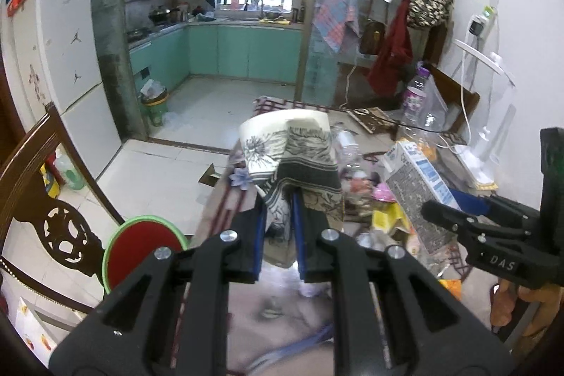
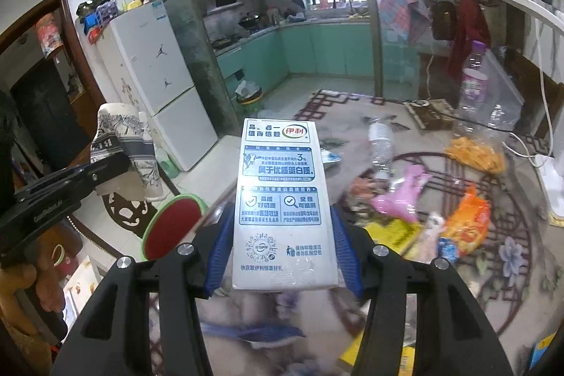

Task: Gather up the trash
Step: 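Carry the carton and paper with both tools over the red bucket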

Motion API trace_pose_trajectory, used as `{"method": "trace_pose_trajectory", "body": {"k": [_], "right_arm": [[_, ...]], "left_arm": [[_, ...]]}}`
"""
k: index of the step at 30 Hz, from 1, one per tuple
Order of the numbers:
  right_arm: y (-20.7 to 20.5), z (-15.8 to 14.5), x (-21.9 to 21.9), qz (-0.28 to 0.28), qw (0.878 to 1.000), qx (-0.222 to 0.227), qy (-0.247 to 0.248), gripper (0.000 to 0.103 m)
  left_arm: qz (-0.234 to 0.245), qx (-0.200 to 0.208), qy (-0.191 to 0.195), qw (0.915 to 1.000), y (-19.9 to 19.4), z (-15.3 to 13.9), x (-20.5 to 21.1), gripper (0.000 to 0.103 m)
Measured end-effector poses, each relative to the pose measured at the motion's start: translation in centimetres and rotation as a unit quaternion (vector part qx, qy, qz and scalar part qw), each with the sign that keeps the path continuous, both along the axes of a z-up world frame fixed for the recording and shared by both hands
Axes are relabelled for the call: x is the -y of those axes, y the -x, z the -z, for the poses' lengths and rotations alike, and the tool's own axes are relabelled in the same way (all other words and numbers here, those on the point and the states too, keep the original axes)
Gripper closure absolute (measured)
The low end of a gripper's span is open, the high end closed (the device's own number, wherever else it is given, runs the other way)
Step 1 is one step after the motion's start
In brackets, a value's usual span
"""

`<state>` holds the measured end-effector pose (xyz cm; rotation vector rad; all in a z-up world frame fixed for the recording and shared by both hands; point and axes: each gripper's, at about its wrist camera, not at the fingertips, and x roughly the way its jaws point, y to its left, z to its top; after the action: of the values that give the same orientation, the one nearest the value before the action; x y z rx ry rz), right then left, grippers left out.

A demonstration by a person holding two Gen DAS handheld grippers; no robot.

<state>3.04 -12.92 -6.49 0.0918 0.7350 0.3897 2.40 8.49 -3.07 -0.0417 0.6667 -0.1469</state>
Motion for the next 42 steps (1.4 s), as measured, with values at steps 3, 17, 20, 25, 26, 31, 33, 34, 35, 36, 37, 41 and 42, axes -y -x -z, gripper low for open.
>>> {"method": "trace_pose_trajectory", "body": {"k": [3, 17, 20, 25, 26, 31, 33, 34, 35, 36, 37, 41, 42], "right_arm": [[-0.6, 0.2, -2.9, 0.000, 1.000, -0.003, 0.013, 0.052], [-4.5, 3.0, -15.0, -0.022, 0.999, -0.048, 0.011, 0.052], [-5.4, 3.5, -17.0, -0.032, 0.998, -0.054, 0.015, 0.052], [-7.0, 4.7, -20.2, -0.048, 0.996, -0.072, 0.018, 0.052], [-7.3, 5.0, -20.5, -0.050, 0.996, -0.075, 0.019, 0.052], [-9.0, 7.5, -23.1, -0.062, 0.992, -0.105, 0.033, 0.052], [-9.5, 8.6, -24.2, -0.069, 0.990, -0.120, 0.035, 0.052], [-10.0, 9.4, -24.8, -0.073, 0.988, -0.130, 0.036, 0.052], [-10.4, 10.0, -25.3, -0.075, 0.987, -0.137, 0.037, 0.052], [-10.8, 10.8, -25.8, -0.078, 0.985, -0.147, 0.038, 0.052], [-11.1, 11.4, -26.2, -0.081, 0.984, -0.156, 0.038, 0.052], [-12.2, 13.2, -27.9, -0.097, 0.978, -0.178, 0.041, 0.052], [-12.3, 13.6, -28.3, -0.101, 0.977, -0.183, 0.041, 0.052]], "left_arm": [[-0.004, -0.011, 0.006, 0.9999, -0.9, 0.8, -2.8, 0.089], [-0.024, -0.058, 0.011, 0.9980, -4.5, 4.5, -13.7, 0.089], [-0.030, -0.070, 0.011, 0.9971, -5.3, 5.4, -15.4, 0.089], [-0.041, -0.094, 0.015, 0.9946, -6.5, 7.3, -18.1, 0.089], [-0.044, -0.099, 0.016, 0.9940, -6.8, 7.6, -18.5, 0.089], [-0.060, -0.120, 0.018, 0.9908, -8.0, 9.5, -20.8, 0.089], [-0.066, -0.130, 0.017, 0.9892, -8.4, 10.4, -21.7, 0.089], [-0.070, -0.137, 0.015, 0.9881, -8.6, 11.1, -22.1, 0.089], [-0.072, -0.142, 0.014, 0.9871, -8.8, 11.5, -22.4, 0.089], [-0.075, -0.148, 0.014, 0.9860, -9.0, 12.0, -22.7, 0.089], [-0.078, -0.153, 0.015, 0.9850, -9.2, 12.4, -23.0, 0.089], [-0.089, -0.163, 0.011, 0.9825, -9.9, 13.6, -24.0, 0.089], [-0.092, -0.166, 0.011, 0.9817, -10.1, 13.9, -24.2, 0.089]]}}
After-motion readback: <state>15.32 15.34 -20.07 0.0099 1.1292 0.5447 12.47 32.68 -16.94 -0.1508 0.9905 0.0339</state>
